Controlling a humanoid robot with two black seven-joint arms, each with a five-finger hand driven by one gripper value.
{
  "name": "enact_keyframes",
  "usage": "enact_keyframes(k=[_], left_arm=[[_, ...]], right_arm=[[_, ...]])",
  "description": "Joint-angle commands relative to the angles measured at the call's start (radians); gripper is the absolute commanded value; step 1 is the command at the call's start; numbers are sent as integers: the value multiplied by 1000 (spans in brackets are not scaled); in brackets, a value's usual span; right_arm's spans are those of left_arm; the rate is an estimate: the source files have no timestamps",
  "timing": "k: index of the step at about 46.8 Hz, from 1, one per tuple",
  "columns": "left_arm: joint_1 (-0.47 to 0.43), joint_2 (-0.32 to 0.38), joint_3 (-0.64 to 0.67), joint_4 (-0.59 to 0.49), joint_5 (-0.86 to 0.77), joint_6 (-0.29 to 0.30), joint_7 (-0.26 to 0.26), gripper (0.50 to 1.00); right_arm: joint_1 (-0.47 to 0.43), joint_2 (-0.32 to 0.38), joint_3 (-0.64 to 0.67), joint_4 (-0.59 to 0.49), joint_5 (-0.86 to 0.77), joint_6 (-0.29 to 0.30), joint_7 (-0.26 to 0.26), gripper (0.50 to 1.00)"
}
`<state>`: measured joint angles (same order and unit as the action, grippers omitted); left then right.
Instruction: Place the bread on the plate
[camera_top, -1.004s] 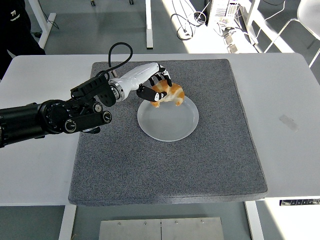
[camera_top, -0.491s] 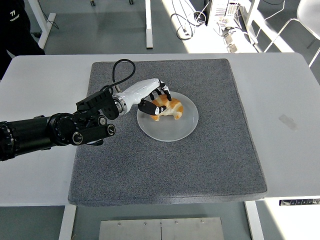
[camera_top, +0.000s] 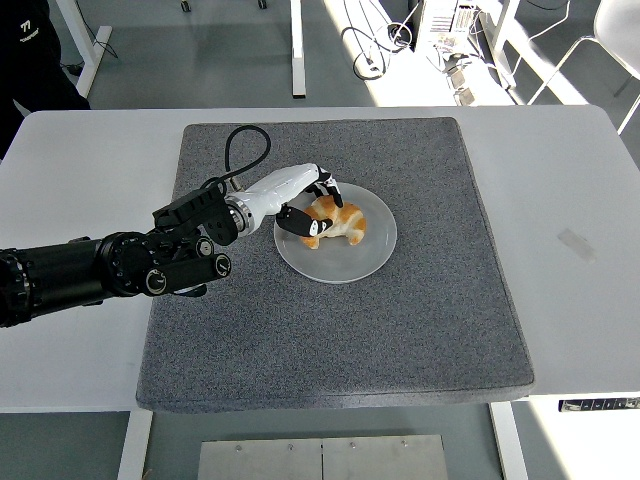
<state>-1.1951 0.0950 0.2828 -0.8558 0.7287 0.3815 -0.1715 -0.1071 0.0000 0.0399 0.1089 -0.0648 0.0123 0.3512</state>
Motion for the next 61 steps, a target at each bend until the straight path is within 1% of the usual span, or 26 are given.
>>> enact_keyframes(k=[1,7,12,23,29,34,40,43,49,56,61], left_arm=[[-1,-1,-7,-2,-2,0,1,827],[-9,2,-11,-3,-5,0,0,864],[-12,8,-37,-6,-11,0,0,871],[-1,41,-229,-19,-20,-1,-5,871],[6,57,-298,-19,-28,-1,-6,871],[37,86,-370,-17,-92,2,-20,871],[92,97,-499,-2,-242,7,-26,871],[120,110,-546,14,-290,8,-29,869],[158,115,-632,47,-307,7,-49,871],[209,117,-749,54,-321,7,-60,871],[242,118,-809,66,-322,5,-97,869]], right_arm=[[0,0,0,0,0,0,2,1000],[0,0,0,0,0,0,0,1000],[0,0,0,0,0,0,0,1000],[0,0,0,0,0,0,0,1000],[0,0,0,0,0,0,0,1000],[0,0,0,0,0,0,0,1000],[0,0,0,0,0,0,0,1000],[0,0,0,0,-1,0,0,1000],[0,0,0,0,0,0,0,1000],[1,0,0,0,0,0,0,1000],[1,0,0,0,0,0,0,1000]])
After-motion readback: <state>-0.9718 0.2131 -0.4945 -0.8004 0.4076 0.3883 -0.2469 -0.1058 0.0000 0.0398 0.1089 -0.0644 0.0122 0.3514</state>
